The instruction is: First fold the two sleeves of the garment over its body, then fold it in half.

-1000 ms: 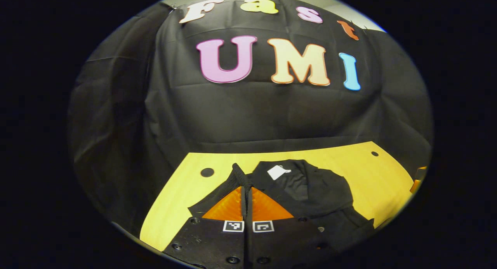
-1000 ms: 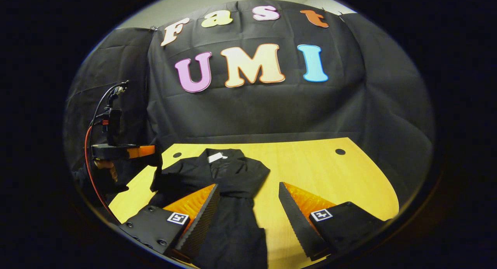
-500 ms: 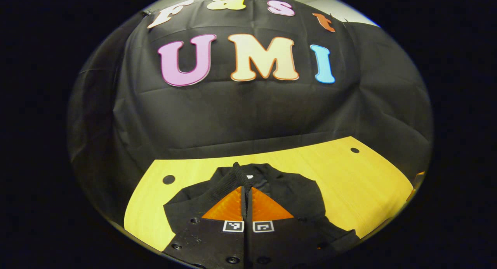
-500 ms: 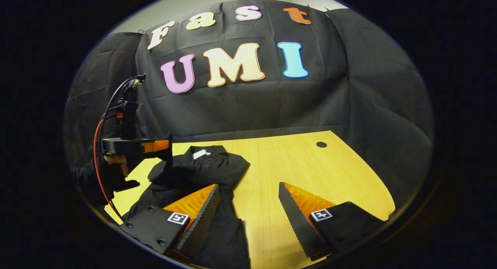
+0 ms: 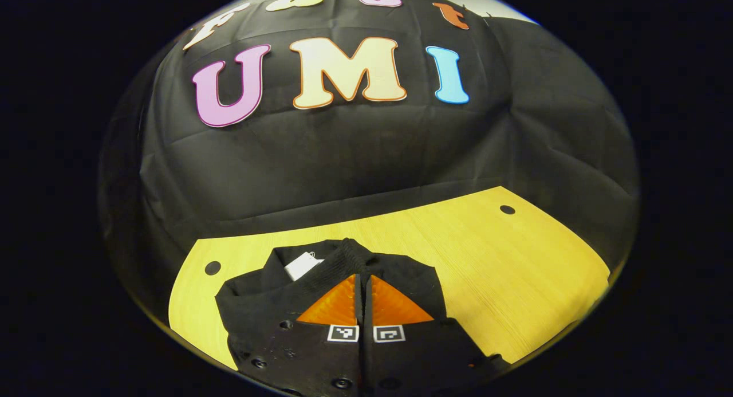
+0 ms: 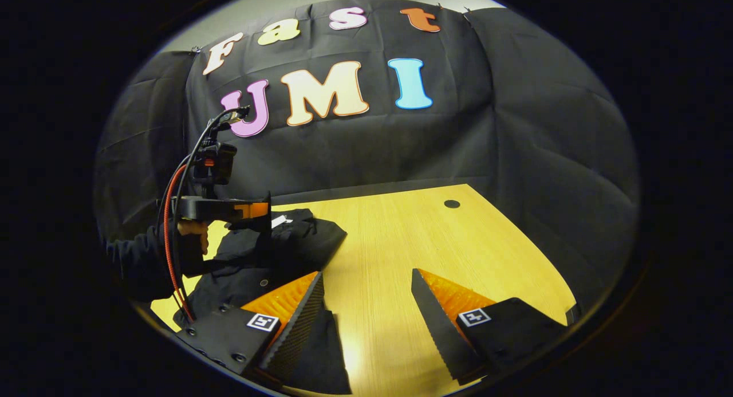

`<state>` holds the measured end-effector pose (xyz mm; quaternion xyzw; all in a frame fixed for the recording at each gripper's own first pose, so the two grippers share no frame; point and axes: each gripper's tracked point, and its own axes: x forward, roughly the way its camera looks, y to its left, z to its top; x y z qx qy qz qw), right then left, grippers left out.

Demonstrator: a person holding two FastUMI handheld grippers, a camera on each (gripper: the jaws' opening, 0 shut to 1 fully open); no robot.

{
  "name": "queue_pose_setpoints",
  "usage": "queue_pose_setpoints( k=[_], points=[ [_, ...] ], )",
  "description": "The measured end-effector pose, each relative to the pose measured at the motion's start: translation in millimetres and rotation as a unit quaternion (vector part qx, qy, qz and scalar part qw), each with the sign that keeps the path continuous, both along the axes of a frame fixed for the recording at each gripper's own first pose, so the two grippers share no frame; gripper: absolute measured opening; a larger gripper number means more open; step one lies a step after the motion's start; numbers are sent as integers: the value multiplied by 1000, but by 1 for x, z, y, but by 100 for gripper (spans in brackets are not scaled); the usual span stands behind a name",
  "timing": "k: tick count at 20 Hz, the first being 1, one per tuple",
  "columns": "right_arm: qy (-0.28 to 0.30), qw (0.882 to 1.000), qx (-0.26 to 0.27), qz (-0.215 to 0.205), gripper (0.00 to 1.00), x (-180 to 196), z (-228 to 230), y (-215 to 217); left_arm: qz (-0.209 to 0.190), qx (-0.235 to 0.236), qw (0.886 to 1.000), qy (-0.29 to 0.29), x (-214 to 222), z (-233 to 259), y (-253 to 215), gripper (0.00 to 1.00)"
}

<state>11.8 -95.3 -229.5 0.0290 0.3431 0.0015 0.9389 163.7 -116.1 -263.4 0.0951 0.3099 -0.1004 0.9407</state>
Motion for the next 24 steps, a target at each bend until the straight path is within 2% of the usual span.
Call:
queue_pose_setpoints(
  k=[1,2,4,5,9,10,12,13,14,21,22,24],
  points=[
    [-2,1000,1,0,98,-1,1,-3,0,-15,1000,0,-5,4,-5,0],
    [-4,1000,1,1,98,-3,3,-5,-1,-31,1000,-3,-9,11,-12,33],
    [-11,1000,6,11,98,-3,5,-7,18,-33,999,-37,-12,36,-3,99],
    [-12,1000,11,20,98,-3,4,-6,25,-32,998,-51,-20,49,5,93],
    [-2,997,36,67,95,-7,-7,3,54,-36,994,-88,-68,88,37,96],
    [-1,996,43,80,98,-8,-8,8,65,-30,993,-95,-81,94,49,96],
    [2,994,39,101,98,-10,-12,14,86,-20,991,-105,-106,104,71,95],
    [3,993,38,108,98,-12,-15,18,92,-17,990,-104,-121,105,80,100],
    [6,993,37,115,98,-17,-17,23,98,-13,990,-102,-133,106,90,95],
    [45,991,21,128,98,-61,-41,54,142,11,988,-55,-215,85,162,95],
    [52,991,13,127,94,-68,-47,56,148,13,988,-47,-225,80,171,95],
    [64,991,8,120,98,-81,-54,60,156,16,987,-27,-249,67,187,95]
  ],
)
